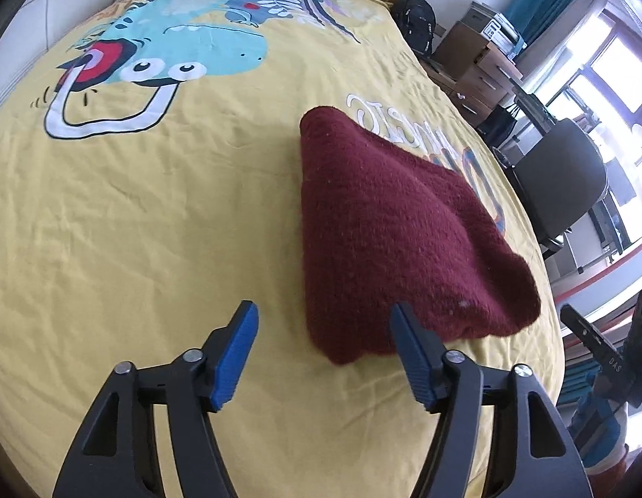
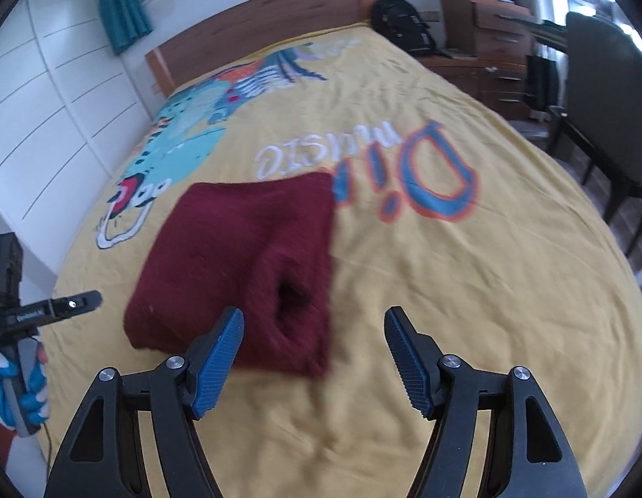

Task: Fold small clothes
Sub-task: 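Grasp the other side edge of the sweater with the right gripper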

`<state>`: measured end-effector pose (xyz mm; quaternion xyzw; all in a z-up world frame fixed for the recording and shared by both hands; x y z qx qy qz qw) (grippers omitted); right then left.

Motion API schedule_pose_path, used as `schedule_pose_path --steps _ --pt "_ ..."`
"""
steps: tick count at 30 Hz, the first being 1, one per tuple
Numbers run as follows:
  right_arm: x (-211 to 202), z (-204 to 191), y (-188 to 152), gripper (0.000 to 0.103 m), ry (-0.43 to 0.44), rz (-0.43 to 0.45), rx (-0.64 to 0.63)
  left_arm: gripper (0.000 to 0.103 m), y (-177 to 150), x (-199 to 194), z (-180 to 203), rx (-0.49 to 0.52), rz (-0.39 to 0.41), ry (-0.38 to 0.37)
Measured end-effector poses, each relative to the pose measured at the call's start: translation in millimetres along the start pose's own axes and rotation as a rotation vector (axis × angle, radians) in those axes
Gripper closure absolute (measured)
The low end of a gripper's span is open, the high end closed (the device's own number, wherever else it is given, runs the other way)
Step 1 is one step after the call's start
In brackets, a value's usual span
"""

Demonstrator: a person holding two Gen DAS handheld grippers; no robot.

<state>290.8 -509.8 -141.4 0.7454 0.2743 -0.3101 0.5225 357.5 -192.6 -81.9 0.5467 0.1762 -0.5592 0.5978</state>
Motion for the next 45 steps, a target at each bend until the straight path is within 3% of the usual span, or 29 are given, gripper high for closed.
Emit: schedule_pose_path --steps 10,14,17,21,24,28,32,34,37,38,43,45 --pt "83 -18 19 0.022 0.030 -0.103 -0.041 0.029 31 53 0 0.037 -0.055 0.018" --pt "108 -13 16 0.021 0.048 -0.161 -0.031 0.028 41 75 4 0.053 -0.071 0.016" --pt "123 -11 8 0.021 0.043 -0.208 -0.054 0.021 44 89 -1 0.035 -0.079 0.016" --pt "139 -3 -3 0.021 0.089 -0.266 -0.026 0.009 38 104 -7 0.078 -0.133 0.079" --pt "146 1 -6 0.021 0.120 -0.295 0.004 0.009 33 109 -10 0.097 -0.155 0.101" --pt "153 4 -11 0.021 0.157 -0.325 0.021 0.008 25 116 -15 0.058 -0.184 0.068" --pt "155 2 -13 0.031 0.194 -0.349 0.013 0.008 18 120 -27 -0.019 -0.222 -0.004" --pt "157 -1 -11 0.036 0.202 -0.355 -0.004 0.008 18 119 -29 -0.009 -0.224 0.000" --pt "159 -7 -7 0.046 0.213 -0.348 -0.014 0.020 21 118 -23 0.013 -0.218 -0.013" --pt "158 -7 -7 0.050 0.214 -0.344 -0.016 0.036 22 116 -19 0.017 -0.212 -0.030" --pt "142 -16 0 0.058 0.212 -0.280 -0.043 0.059 23 103 -11 0.072 -0.170 -0.016" --pt "132 -21 3 0.060 0.216 -0.251 -0.058 0.063 23 93 -13 0.073 -0.147 -0.025"
Point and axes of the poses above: each gripper's, at about its wrist camera, not at the fingertips, and x roughly the way its jaws point, z to its right, y to its top, the point moved 7 cm from there along x, roughly the way its jaws point, and after that the axes turned 2 degrees about x, right-handed, at the moved point
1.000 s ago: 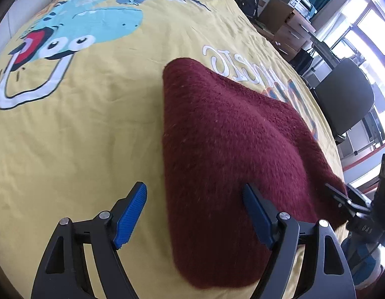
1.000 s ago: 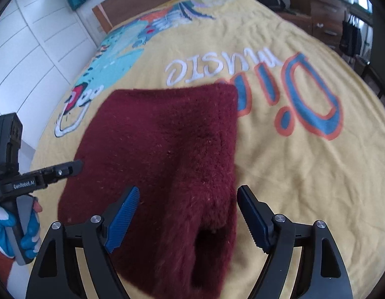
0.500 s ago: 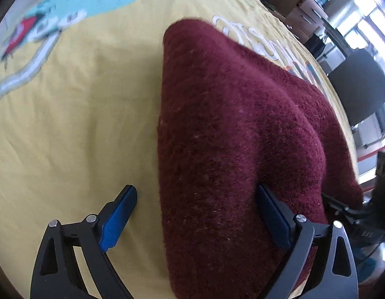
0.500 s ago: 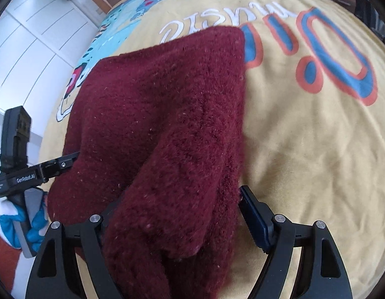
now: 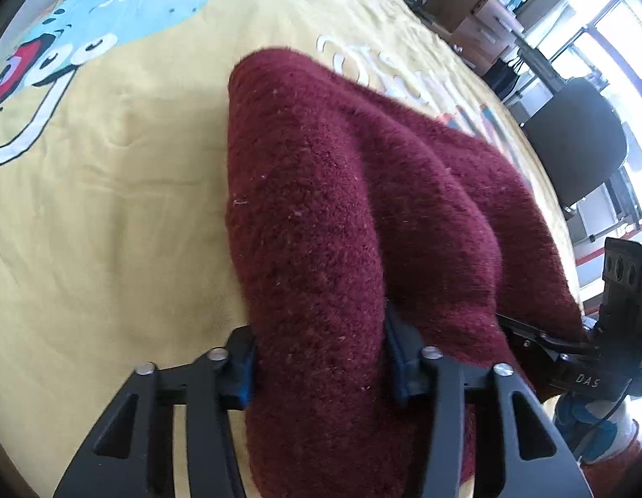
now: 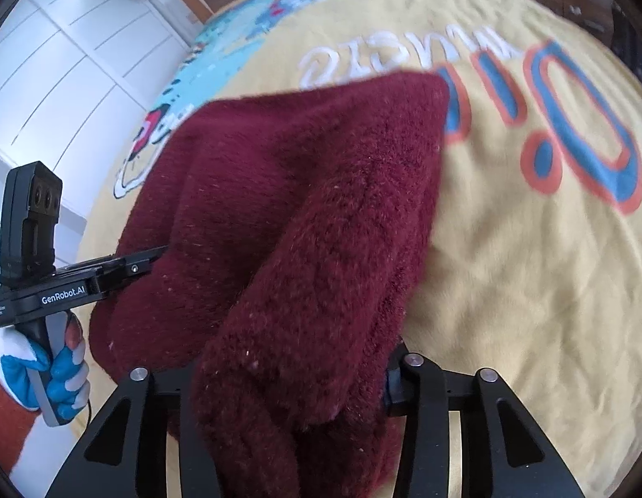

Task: Fold small clothes
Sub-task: 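Grasp the other side edge of the sweater with the right gripper, then fold the held side over the sweater with the right gripper and release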

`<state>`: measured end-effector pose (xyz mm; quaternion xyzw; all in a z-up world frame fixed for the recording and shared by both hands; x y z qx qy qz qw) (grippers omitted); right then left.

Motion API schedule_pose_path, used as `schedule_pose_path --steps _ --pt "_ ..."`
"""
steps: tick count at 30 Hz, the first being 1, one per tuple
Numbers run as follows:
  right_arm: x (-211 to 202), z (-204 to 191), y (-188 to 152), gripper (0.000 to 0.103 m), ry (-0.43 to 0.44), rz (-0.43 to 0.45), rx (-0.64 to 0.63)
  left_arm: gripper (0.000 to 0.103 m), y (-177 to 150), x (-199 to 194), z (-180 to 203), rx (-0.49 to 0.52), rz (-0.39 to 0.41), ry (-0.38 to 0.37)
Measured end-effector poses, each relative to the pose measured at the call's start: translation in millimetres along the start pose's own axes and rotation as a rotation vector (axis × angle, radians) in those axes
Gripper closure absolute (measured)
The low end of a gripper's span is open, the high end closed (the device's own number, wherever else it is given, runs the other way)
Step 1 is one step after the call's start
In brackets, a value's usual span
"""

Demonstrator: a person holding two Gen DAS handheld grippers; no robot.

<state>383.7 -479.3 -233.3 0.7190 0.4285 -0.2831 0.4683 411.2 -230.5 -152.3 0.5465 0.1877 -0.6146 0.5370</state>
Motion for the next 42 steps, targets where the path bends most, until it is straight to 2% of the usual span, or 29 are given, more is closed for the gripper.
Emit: schedule_pose_path --steps 3,9,13,16,19,21,22,24,26,30,33,40,42 --pt "-14 -17 10 0.061 0.018 0.046 -0.027 0.066 -5 -17 1 0.056 0.036 0.014" --pt "-26 -71 28 0.062 0.075 0.096 -0.100 0.067 -12 -64 -6 0.084 0.130 0.033" --pt "-9 -106 32 0.062 0.109 0.099 -0.127 0.067 -19 -103 -37 0.061 0.190 0.062" --pt "18 -118 26 0.061 0.116 0.061 -0.107 0.066 -28 -113 -61 0.033 0.196 0.089" --pt "43 -105 6 0.059 0.079 -0.012 -0.068 0.064 -41 -101 -78 0.012 0.168 0.125" --pt "47 -97 0 0.052 0.097 -0.030 -0.036 0.061 -55 -85 -90 0.013 0.124 0.161" --pt "42 -92 0 0.051 0.103 -0.026 -0.022 0.059 -63 -79 -95 0.004 0.110 0.179" --pt "31 -86 2 0.050 0.104 -0.010 -0.012 0.055 -72 -84 -99 -0.004 0.129 0.168" --pt "18 -79 5 0.050 0.102 0.012 -0.008 0.055 -77 -93 -98 -0.005 0.142 0.160" --pt "0 -64 3 0.049 0.078 0.031 -0.001 0.055 -81 -108 -83 0.087 0.152 0.212" --pt "7 -66 -10 0.050 0.029 0.014 -0.028 0.055 -93 -106 -81 0.112 0.139 0.239" --pt "33 -43 -25 0.045 -0.047 0.002 -0.017 0.054 -90 -91 -84 0.088 0.111 0.253" --pt "38 -35 -28 0.041 -0.049 0.001 0.012 0.052 -89 -86 -84 0.098 0.112 0.273"
Point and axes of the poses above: each gripper's, at about its wrist camera, not at the fingertips, and x roughly the way its jaws point, z to its right, y to its top, the point moved 7 cm from there along x, roughly the way its jaws point, and after that the axes turned 2 degrees about x, right-handed, at the moved point
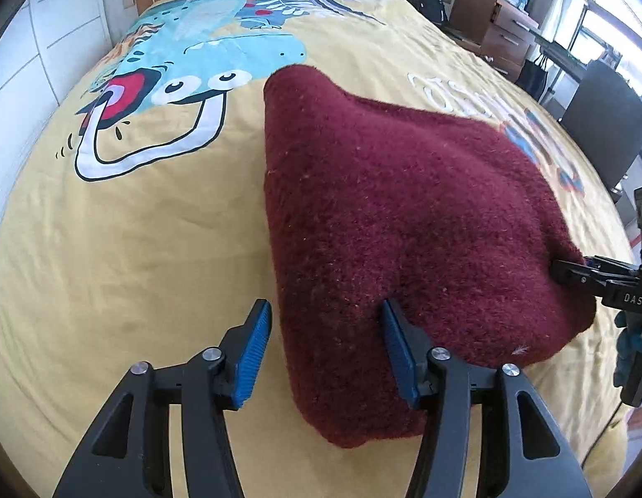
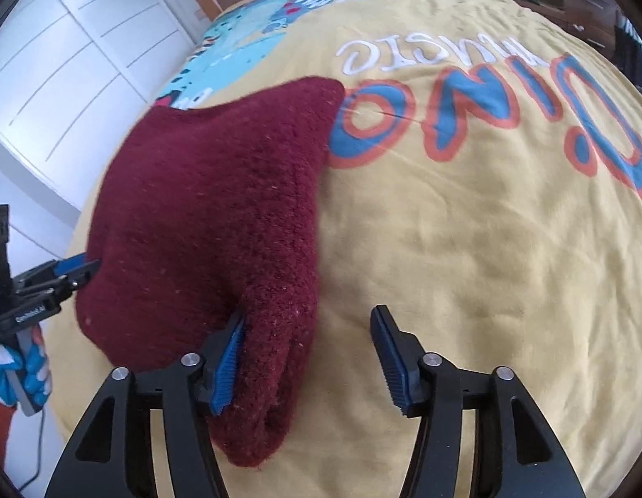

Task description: Fold small clothes

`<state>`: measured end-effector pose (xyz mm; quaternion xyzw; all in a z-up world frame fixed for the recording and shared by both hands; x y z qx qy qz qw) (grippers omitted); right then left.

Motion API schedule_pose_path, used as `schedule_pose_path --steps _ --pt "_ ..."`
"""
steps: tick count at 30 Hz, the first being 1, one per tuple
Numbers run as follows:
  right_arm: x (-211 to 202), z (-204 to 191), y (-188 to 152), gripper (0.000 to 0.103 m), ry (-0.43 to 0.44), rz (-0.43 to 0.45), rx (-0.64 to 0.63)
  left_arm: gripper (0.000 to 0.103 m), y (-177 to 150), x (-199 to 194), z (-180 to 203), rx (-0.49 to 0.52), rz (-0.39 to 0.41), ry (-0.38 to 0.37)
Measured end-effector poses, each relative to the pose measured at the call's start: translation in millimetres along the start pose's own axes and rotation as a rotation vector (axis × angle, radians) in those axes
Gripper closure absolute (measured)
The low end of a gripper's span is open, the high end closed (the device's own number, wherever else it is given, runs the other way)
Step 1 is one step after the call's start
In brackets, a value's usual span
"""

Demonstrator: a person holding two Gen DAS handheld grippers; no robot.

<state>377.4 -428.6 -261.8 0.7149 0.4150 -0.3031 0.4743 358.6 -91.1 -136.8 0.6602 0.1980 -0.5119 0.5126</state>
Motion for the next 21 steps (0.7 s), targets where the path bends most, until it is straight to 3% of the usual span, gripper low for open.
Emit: schedule_pose_path --steps 8,21 --pt "-7 1 -2 0.036 -0.024 -0.008 0.043 0.046 -1 2 -5 -0.047 0.012 0.007" --pt "-48 -1 -29 0.034 -0.147 0.031 0.064 0.047 -10 -48 6 -0.057 0.087 0.073"
Point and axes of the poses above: each gripper's, at about its wrist camera, not at the fingertips, and x roughly the way its jaws point, z to its right, y to its top, the point moved 7 cm from there along x, roughly the way its jaws point, and after that the axes turned 2 degrees about x, right-handed, at the moved point
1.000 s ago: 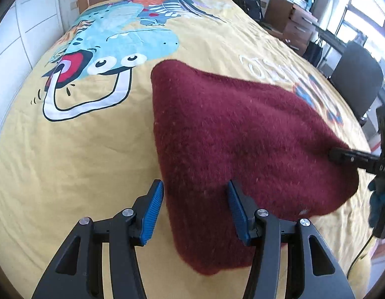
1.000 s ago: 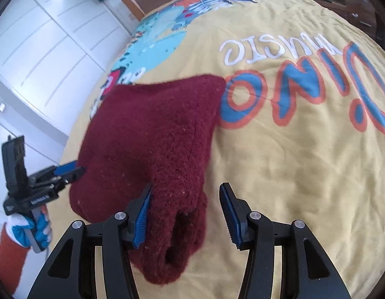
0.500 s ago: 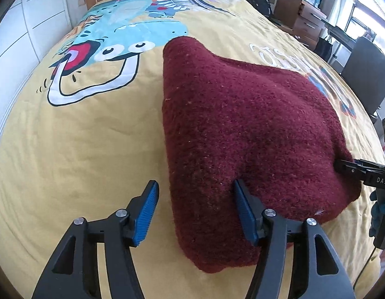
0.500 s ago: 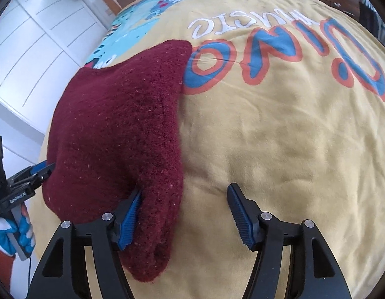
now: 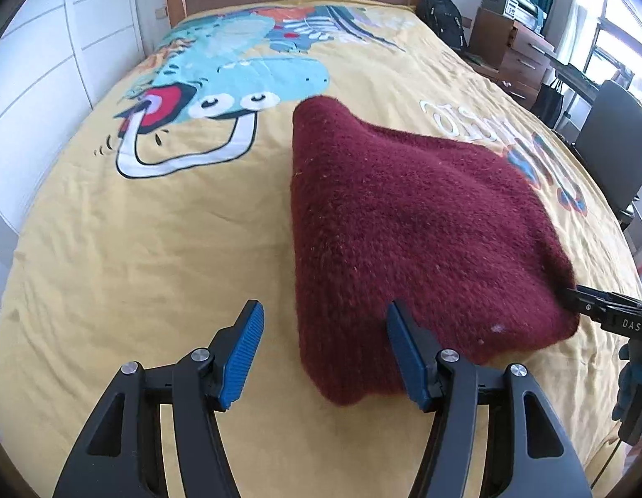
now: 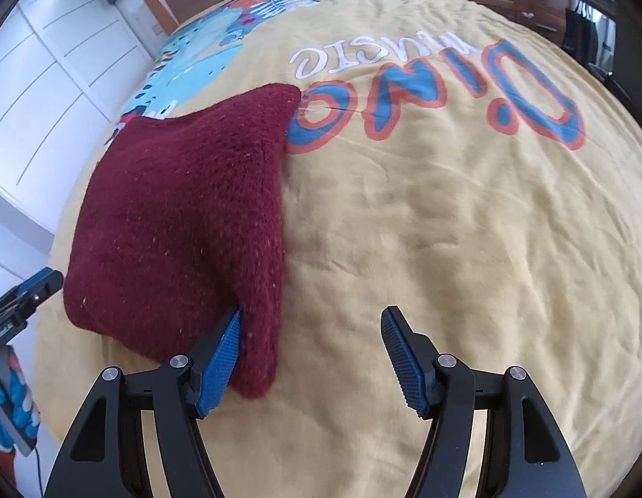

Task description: Fold small clothes

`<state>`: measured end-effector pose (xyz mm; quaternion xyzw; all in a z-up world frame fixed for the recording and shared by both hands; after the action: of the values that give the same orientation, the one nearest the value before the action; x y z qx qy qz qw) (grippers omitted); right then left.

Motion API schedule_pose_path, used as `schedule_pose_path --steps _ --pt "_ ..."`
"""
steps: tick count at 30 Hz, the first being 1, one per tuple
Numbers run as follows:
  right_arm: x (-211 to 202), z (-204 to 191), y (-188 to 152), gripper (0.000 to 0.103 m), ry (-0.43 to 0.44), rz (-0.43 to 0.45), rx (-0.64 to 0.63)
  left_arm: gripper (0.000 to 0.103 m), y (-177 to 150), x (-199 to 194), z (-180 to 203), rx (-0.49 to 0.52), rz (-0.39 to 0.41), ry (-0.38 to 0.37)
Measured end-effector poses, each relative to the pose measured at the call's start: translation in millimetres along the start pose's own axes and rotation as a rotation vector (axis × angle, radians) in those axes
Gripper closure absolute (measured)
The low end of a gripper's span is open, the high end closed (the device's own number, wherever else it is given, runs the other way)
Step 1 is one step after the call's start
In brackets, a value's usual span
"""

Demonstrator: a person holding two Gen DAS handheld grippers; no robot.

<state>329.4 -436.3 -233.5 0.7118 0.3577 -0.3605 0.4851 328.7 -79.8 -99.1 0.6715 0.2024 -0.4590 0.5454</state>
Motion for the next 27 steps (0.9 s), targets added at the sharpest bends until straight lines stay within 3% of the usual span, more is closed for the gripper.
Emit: schedule_pose_path --steps 13,22,27 --pt "-60 -18 -27 0.034 -0.089 0.087 -0.067 0.042 -10 -62 8 -0.024 0.111 0.061" --pt "-109 -25 -60 0.034 -0.093 0.182 -0.046 0.026 -26 -106 10 -0.063 0.179 0.089" --pt "-135 -27 -77 0.034 -0.097 0.228 -0.041 0.025 -39 -129 13 -0.055 0.204 0.110"
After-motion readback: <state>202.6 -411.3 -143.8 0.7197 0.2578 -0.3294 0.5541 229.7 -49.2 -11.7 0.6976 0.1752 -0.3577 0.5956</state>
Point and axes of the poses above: each gripper's, at about its wrist camera, not at the fingertips, and x roughly the way its jaws point, z to its right, y to its top, the point moved 7 cm from there along x, roughly the way its jaws point, and after that the axes turned 2 degrees about x, right-handed, at the moved point
